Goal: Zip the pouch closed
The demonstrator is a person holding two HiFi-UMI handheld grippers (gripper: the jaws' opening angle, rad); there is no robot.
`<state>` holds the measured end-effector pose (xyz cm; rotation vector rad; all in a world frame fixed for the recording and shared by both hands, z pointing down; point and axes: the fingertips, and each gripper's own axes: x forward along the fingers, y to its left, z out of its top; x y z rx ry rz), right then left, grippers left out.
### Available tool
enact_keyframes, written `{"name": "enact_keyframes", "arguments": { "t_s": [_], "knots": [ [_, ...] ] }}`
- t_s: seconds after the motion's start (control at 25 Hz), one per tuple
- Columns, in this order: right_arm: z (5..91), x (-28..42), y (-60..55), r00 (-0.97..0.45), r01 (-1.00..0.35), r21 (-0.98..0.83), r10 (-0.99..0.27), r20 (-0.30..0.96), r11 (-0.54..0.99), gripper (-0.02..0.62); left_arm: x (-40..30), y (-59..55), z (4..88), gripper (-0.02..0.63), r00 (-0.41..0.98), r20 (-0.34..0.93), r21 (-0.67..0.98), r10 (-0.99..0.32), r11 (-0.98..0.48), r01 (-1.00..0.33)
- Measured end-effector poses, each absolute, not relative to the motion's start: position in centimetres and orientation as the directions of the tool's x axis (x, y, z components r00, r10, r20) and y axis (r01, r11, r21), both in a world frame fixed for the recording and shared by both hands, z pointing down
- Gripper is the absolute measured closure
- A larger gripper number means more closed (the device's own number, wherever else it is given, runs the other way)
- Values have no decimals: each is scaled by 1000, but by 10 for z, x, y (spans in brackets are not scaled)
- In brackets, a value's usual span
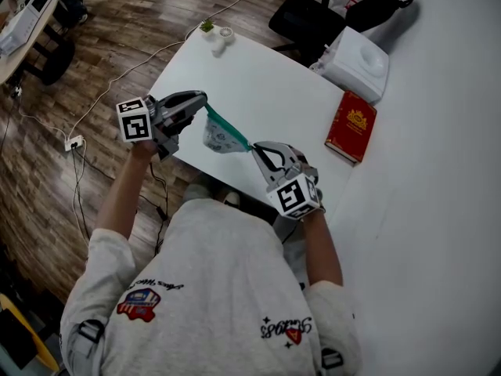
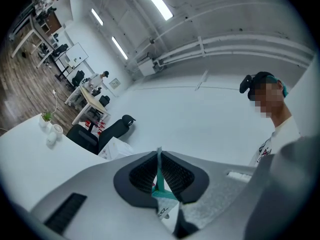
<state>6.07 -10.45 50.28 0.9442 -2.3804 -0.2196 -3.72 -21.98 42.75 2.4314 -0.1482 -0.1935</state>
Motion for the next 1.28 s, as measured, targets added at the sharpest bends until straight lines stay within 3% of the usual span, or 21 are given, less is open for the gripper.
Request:
{"name": "enact_keyframes", "arguments": {
  "t_s": [0.4,0.76,1.28],
  "knots": [
    [520,76,-126,-540,-715,186,-701,466,674,531,-24,-213,440,584,965,72,440,-252,-860,-258],
    [497,115,-155,-406,-861,146,-830,384,488,575,-38,-232,456,584,886,173,293,-430,-836,-464],
    [441,149,-171,-314,-933,121,-929,197,340,597,-29,-228,457,583,848,187,198,-496,-827,-527]
  ]
}}
